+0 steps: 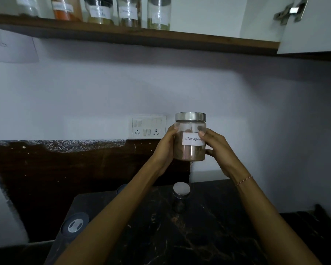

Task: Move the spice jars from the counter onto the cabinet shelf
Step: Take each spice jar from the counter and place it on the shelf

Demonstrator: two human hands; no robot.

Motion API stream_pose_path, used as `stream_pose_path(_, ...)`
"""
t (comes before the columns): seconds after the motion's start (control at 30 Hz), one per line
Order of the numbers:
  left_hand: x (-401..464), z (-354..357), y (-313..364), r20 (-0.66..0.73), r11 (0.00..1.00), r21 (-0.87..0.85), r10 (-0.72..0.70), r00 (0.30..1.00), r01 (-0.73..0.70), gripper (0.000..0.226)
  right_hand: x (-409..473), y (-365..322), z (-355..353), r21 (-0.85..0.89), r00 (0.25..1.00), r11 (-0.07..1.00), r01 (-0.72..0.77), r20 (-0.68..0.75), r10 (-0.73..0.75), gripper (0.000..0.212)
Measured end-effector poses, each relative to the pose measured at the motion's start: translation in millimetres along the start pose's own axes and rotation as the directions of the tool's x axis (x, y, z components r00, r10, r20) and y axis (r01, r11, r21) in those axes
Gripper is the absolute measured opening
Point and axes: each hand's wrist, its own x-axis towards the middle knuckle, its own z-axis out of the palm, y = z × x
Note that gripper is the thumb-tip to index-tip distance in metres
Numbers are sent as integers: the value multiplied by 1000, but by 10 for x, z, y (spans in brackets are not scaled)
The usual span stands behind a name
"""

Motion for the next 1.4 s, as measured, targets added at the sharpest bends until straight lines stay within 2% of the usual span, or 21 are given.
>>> stream_pose_path(0.1, 17, -6, 49, 15, 997, 79, 17, 1000, -19, 50, 26, -61, -13, 20, 1000, 1000, -7, 17, 6, 25)
stream_pose_path(0.2, 76, -19, 75, 15, 998, 61, 25, 1000, -26, 61, 88, -131, -83, 60, 998, 998, -18, 53, 15, 28)
stream_pose_path(0.3, 185, 5, 121, 4, 997, 63, 39, 999, -39, 64, 169, -194, -170, 33, 991, 999, 20, 135, -24, 30)
stream_pose_path(0.4, 384, 79, 255, -11, 981, 167, 98, 995, -95, 60, 319, -304, -256, 29, 987, 995, 97, 123, -100, 34)
stream_pose_path(0.6, 978, 315, 1004, -28, 910, 314, 295, 955, -271, 54, 874, -923, -561, 30, 961, 961, 274, 9, -275, 34)
stream_pose_path(0.83, 1663, 592, 2000, -2, 804, 416, 468, 884, -425, 53, 1707, -1812, -984, 14, 908, 909, 417, 21, -418, 32)
stream_pose_path(0.93, 1990, 588, 2331, -41, 780, 511, 441, 897, -360, 51, 2165, -2049, -1042, -19, 907, 907, 422, 25, -421, 33)
stream_pose_path(1.07, 2406, 488, 2536, -195, 786, 563, 425, 884, -254, 57, 2737, -2106, -979, -53, 919, 918, 393, 27, -392, 48)
stream_pose_path(1.2, 2715, 394, 2518, -339, 808, 565, 410, 847, -165, 38, 3093, -2054, -948, -127, 946, 939, 321, 85, -312, 50)
stream_pose_path(1.4, 2892, 333, 2477, -381, 751, 656, 419, 824, -79, 44, 3397, -1930, -922, -113, 973, 970, 217, 101, -206, 60)
